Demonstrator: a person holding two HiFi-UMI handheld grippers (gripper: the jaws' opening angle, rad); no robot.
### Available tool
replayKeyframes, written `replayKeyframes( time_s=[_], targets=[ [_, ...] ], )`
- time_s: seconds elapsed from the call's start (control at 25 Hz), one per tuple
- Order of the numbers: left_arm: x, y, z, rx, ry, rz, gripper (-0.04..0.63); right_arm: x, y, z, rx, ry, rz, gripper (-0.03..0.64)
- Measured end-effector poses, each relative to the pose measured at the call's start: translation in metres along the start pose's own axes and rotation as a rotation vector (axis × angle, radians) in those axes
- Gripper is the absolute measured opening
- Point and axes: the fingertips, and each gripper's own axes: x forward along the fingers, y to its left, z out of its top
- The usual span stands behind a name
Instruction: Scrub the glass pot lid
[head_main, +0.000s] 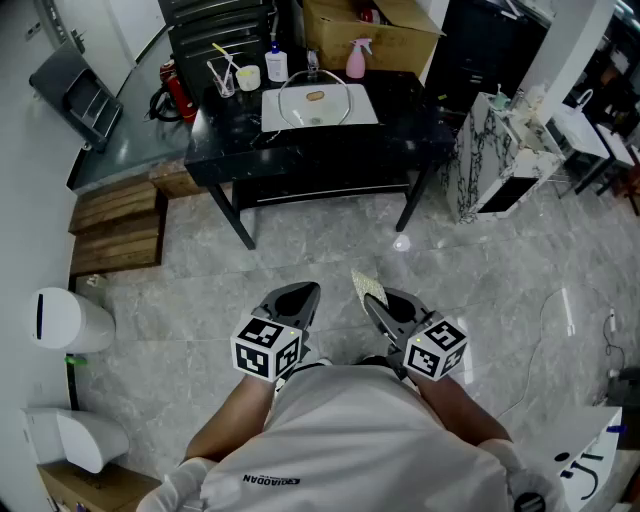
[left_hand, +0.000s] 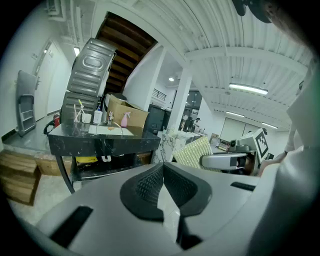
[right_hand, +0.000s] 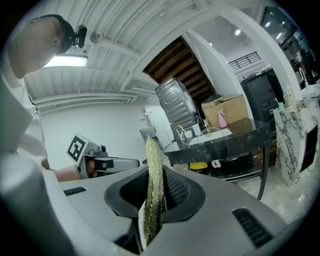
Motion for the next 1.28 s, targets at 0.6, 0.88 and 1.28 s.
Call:
replayKeyframes(
  time_s=[0.6,0.88,1.28],
  targets=[
    [-0.006,-0.003,0.000,0.006,-0.004,-0.008,0.015,-0.002,0.005,0.008,-0.018,-0.040,0.004,0.084],
    [-0.008,0.000,-0.018,-0.170,0.024,-0.035,0.015,-0.002,0.004,0.006,-0.021,-0.014,-0.009,0.084],
    [-0.007,0.003,-0.026,-0.080,0.039,-0.007,0.015,0.002,-0.006,-0.003,0.058,-0.007,-0.048,0.084]
  ],
)
